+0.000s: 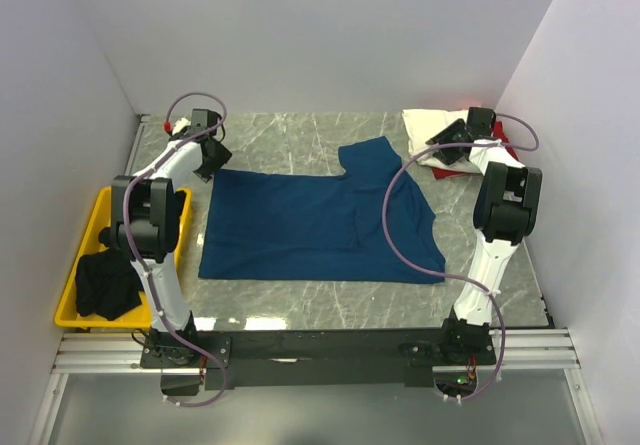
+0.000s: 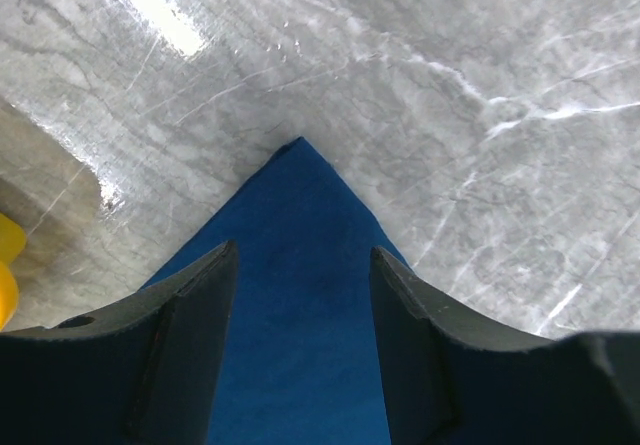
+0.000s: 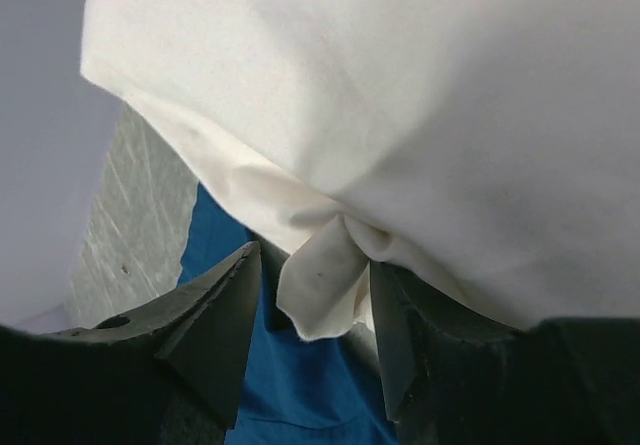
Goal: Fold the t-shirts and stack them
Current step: Fold the tshirt
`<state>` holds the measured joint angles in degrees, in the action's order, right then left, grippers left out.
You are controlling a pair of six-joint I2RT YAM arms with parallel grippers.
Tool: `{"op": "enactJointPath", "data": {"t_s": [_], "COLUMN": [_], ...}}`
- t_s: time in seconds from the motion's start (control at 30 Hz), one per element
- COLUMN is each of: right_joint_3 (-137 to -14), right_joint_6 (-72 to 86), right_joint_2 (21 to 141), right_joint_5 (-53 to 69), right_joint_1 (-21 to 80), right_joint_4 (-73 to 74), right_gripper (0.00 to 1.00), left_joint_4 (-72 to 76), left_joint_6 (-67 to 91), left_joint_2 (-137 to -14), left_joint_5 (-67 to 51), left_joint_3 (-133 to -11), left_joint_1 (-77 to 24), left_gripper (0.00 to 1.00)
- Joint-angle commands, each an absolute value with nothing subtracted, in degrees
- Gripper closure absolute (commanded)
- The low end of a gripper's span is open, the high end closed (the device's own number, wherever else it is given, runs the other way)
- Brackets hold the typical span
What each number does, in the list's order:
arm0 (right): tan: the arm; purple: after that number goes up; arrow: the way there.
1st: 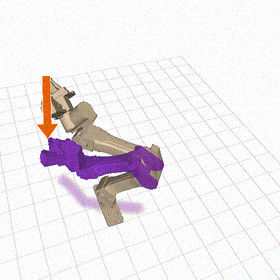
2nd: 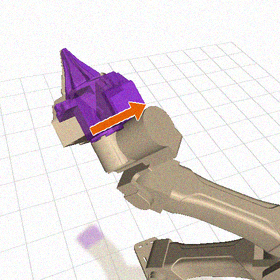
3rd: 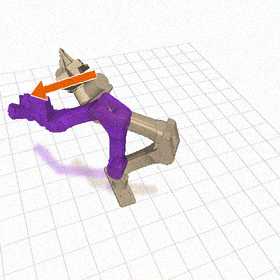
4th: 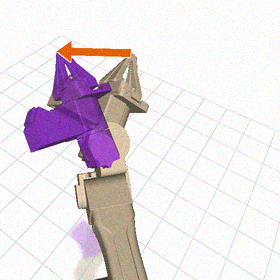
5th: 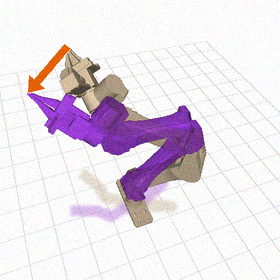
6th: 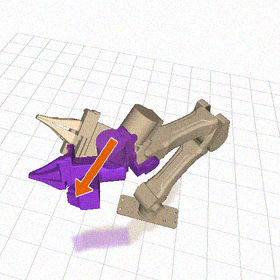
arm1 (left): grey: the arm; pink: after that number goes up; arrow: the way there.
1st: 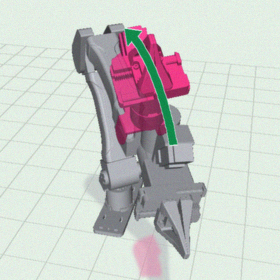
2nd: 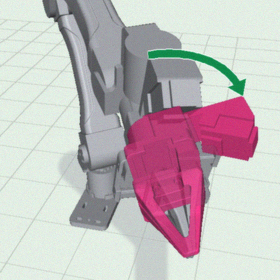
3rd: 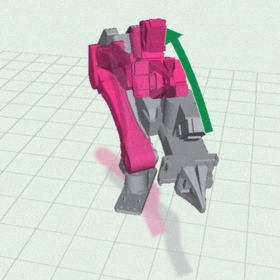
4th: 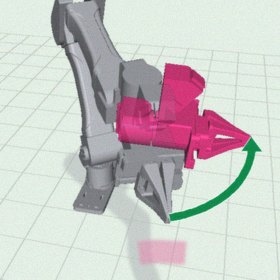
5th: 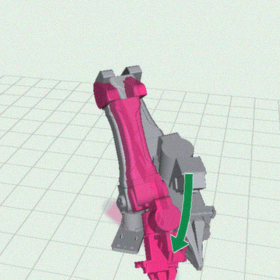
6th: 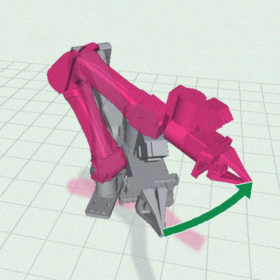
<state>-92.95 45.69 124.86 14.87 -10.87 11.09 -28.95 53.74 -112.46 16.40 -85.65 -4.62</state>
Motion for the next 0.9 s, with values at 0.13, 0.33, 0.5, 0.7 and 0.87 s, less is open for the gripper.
{"op": "enactJointPath", "data": {"t_s": [0.13, 0.33, 0.5, 0.7, 0.87], "right_joint_3": [-91.1, -87.7, -90.4, -98.0, -103.0], "right_joint_6": [42.1, 41.2, 39.1, 35.2, 33.7], "right_joint_2": [121.1, 115.2, 115.2, 120.6, 125.4], "right_joint_5": [20.6, 24.3, 25.4, 21.6, 20.3], "right_joint_1": [-11.2, -9.2, -5.5, -1.9, -1.3], "right_joint_4": [4.7, 2.7, 5.4, 11.2, 14.2], "right_gripper": [0.43, 0.41, 0.41, 0.41, 0.43], "left_joint_4": [-30.0, -31.4, -33.5, -37.3, -38.4], "left_joint_6": [55.1, 56.4, 58.0, 59.7, 60.8], "left_joint_2": [-115.9, -117.4, -118.7, -121.5, -123.0], "left_joint_5": [17.0, 18.0, 19.3, 23.1, 25.0], "left_joint_3": [-90.1, -93.0, -95.4, -99.1, -99.8], "left_joint_1": [-4.5, -4.7, -5.3, -6.3, -6.5], "left_gripper": [0.43, 0.45, 0.47, 0.47, 0.53]}}
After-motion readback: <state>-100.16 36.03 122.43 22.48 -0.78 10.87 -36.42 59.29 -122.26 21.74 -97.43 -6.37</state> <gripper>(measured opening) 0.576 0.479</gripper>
